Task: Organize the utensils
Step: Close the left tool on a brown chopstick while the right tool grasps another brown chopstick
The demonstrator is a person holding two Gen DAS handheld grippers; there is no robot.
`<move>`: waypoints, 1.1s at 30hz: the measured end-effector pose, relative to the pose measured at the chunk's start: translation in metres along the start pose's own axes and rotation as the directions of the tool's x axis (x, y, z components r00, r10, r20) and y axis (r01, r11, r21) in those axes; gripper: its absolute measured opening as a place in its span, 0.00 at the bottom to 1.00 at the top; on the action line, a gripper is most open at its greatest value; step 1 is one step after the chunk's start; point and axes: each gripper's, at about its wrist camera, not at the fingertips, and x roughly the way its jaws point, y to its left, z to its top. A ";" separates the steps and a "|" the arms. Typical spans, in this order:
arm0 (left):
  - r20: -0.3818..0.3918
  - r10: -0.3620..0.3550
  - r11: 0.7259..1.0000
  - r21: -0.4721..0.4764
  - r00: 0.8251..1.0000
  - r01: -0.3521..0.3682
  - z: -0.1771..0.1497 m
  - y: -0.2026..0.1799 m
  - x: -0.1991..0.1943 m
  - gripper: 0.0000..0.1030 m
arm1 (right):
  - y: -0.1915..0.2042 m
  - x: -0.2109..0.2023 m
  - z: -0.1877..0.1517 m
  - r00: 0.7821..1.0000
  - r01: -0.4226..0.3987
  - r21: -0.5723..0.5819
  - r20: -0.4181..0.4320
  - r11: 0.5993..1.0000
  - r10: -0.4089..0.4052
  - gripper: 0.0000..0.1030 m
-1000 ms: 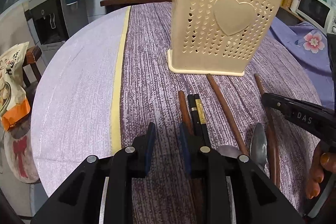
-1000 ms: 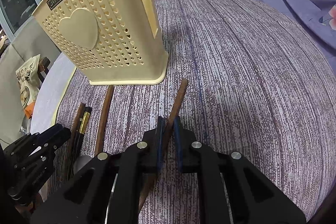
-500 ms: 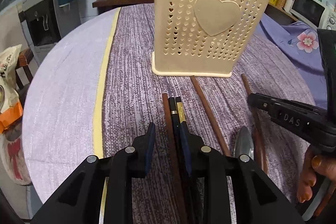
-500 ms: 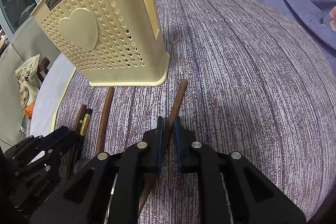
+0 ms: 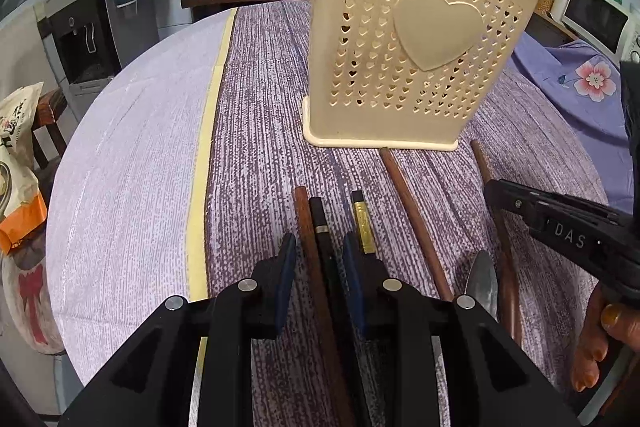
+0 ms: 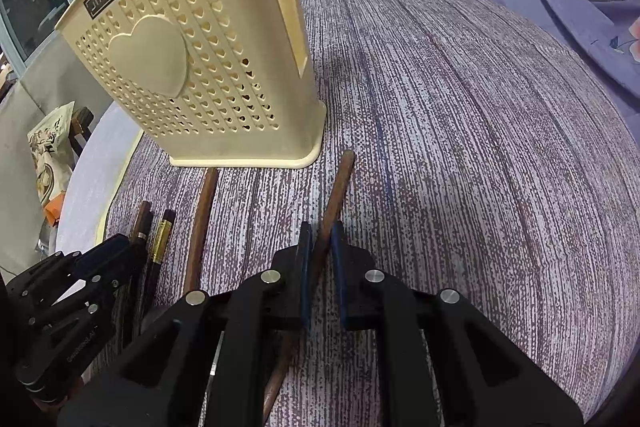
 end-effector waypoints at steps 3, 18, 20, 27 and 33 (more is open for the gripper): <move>0.009 -0.021 0.999 -0.037 1.000 0.022 0.000 0.008 -0.005 0.25 | -0.004 0.000 0.000 1.000 -0.019 0.010 0.002 1.000 0.019 0.11; 0.006 0.049 0.998 0.027 0.999 -0.049 -0.006 0.003 -0.003 0.23 | -0.001 0.000 -0.002 1.000 -0.008 -0.008 0.010 1.000 0.008 0.11; 0.003 0.055 0.998 0.036 0.998 -0.055 -0.007 0.004 -0.004 0.23 | 0.000 0.000 -0.003 1.000 -0.009 -0.010 0.008 1.000 0.009 0.11; -0.013 0.092 0.993 0.071 0.996 -0.091 0.008 -0.005 0.008 0.22 | 0.006 0.004 0.003 1.000 0.019 -0.008 -0.001 1.000 -0.019 0.11; 0.005 0.109 0.992 0.068 0.994 -0.109 0.009 -0.011 0.011 0.09 | 0.006 0.008 0.008 1.000 0.019 0.023 -0.003 1.000 -0.019 0.09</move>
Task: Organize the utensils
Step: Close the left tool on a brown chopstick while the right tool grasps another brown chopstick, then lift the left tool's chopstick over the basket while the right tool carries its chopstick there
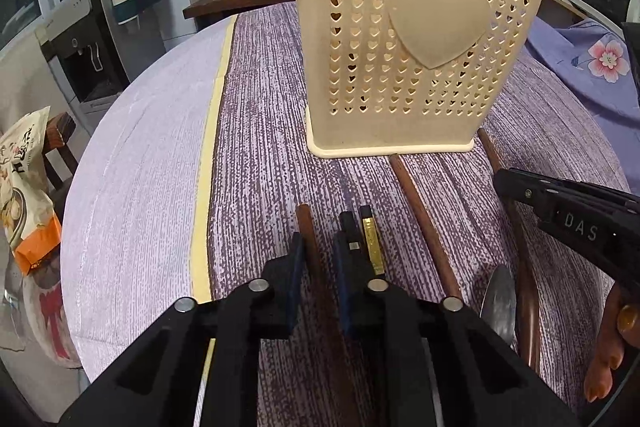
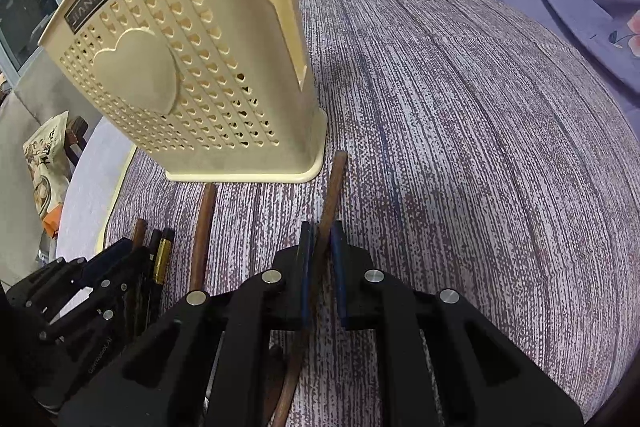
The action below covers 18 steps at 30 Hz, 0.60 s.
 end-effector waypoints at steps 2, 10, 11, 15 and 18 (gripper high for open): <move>0.004 0.000 1.000 -0.010 1.000 0.000 -0.002 -0.001 -0.001 0.08 | 0.002 0.001 0.001 1.000 0.015 -0.013 0.010 1.000 -0.015 0.09; 0.029 -0.078 0.994 -0.075 0.997 0.080 0.001 0.011 -0.004 0.08 | -0.009 -0.002 -0.003 0.998 -0.057 0.039 0.038 0.998 0.055 0.08; 0.044 -0.080 0.994 -0.077 0.996 0.083 0.001 0.012 -0.008 0.08 | -0.012 -0.005 -0.003 0.996 -0.080 0.047 0.047 0.996 0.078 0.08; 0.129 -0.104 0.990 -0.083 0.986 0.115 0.008 0.015 -0.035 0.07 | -0.018 -0.024 -0.001 0.987 -0.130 0.053 0.099 0.990 0.124 0.08; 0.186 -0.133 0.986 -0.079 0.974 0.150 0.014 0.017 -0.058 0.07 | -0.026 -0.046 0.001 0.971 -0.206 0.060 0.141 0.977 0.196 0.08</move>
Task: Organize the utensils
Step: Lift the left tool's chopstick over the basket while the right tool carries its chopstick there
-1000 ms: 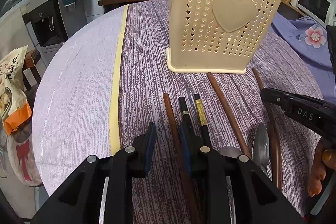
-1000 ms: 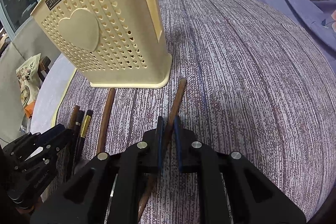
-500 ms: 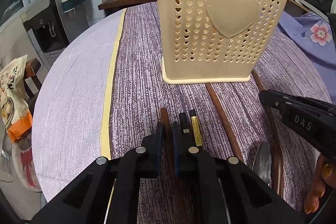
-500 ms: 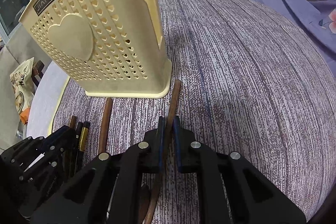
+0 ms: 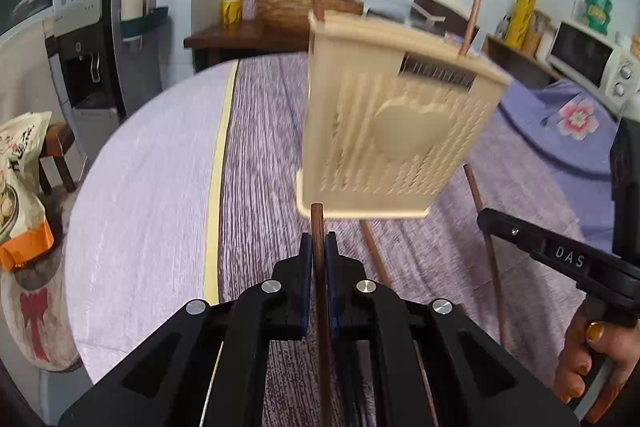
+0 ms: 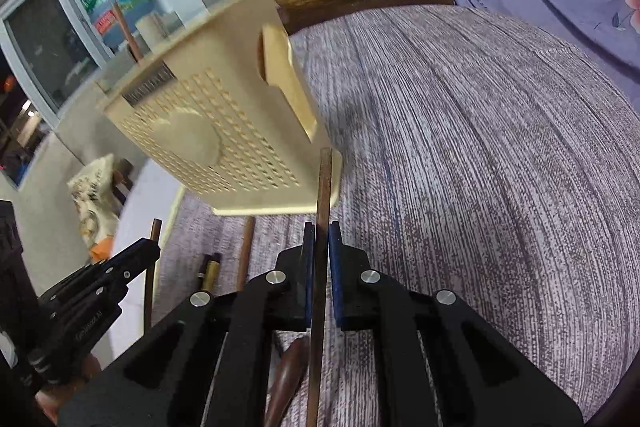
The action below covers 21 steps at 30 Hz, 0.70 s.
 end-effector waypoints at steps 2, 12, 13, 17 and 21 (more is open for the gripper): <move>0.041 -0.013 1.000 0.007 0.999 0.012 0.008 -0.001 -0.016 0.06 | 0.000 -0.016 0.005 0.999 -0.031 -0.012 0.030 0.999 0.031 0.07; 0.207 -0.047 0.998 0.055 0.977 0.036 0.039 -0.007 -0.082 0.06 | 0.012 -0.111 0.020 0.970 -0.151 -0.144 0.168 0.978 0.175 0.07; 0.216 -0.045 0.998 0.059 0.975 0.033 0.040 -0.008 -0.085 0.06 | 0.014 -0.119 0.019 0.967 -0.159 -0.153 0.174 0.975 0.185 0.07; 0.223 -0.054 0.996 0.084 0.973 0.036 0.043 -0.008 -0.093 0.06 | 0.017 -0.140 0.027 0.958 -0.192 -0.182 0.180 0.964 0.225 0.07; 0.243 -0.053 0.995 0.098 0.969 0.030 0.051 -0.009 -0.101 0.06 | 0.030 -0.158 0.038 0.950 -0.191 -0.232 0.199 0.954 0.239 0.07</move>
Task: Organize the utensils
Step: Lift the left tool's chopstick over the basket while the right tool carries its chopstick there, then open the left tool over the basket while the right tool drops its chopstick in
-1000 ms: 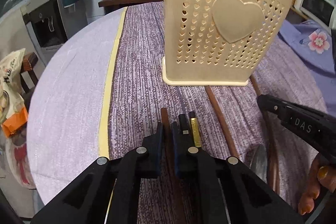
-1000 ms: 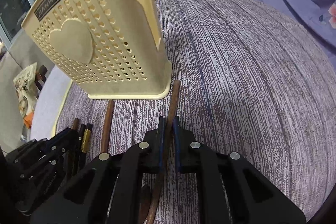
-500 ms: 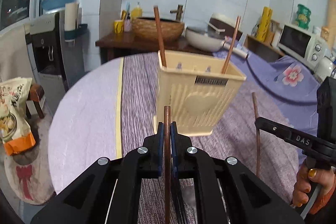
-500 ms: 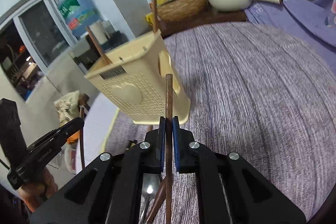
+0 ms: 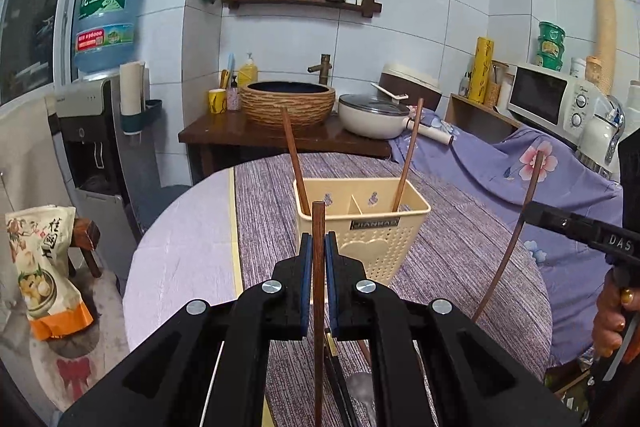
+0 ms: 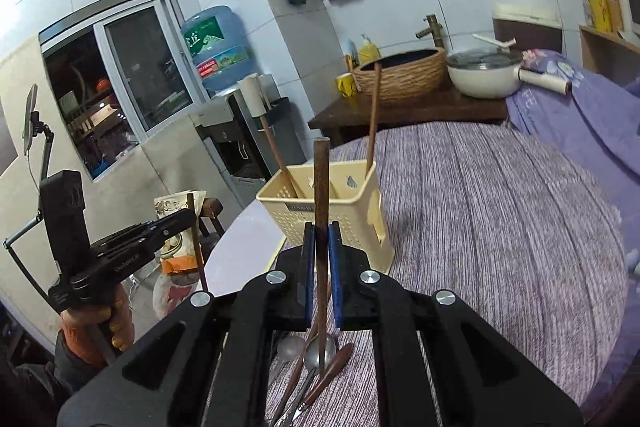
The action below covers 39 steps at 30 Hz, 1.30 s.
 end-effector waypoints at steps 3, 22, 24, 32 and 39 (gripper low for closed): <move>0.018 -0.008 1.000 0.002 1.000 0.008 0.009 0.001 -0.007 0.06 | 0.008 -0.004 0.013 1.000 -0.017 -0.023 0.007 1.000 0.017 0.07; 0.280 -0.026 1.000 0.019 0.960 0.021 0.156 -0.022 -0.049 0.06 | 0.060 0.002 0.150 0.985 0.058 -0.123 0.169 0.991 -0.037 0.07; 0.291 -0.013 1.000 0.023 0.957 0.006 0.162 -0.026 -0.043 0.06 | 0.063 0.008 0.159 0.982 0.084 -0.134 0.182 0.987 -0.059 0.07; 0.256 0.055 0.998 -0.024 0.965 -0.050 0.144 -0.021 0.008 0.06 | 0.051 0.051 0.147 0.971 0.172 -0.147 0.194 0.974 -0.142 0.07; 0.122 0.054 0.995 -0.093 0.991 -0.042 0.099 -0.005 0.065 0.06 | 0.020 0.095 0.110 0.982 0.177 -0.106 0.089 0.978 -0.168 0.07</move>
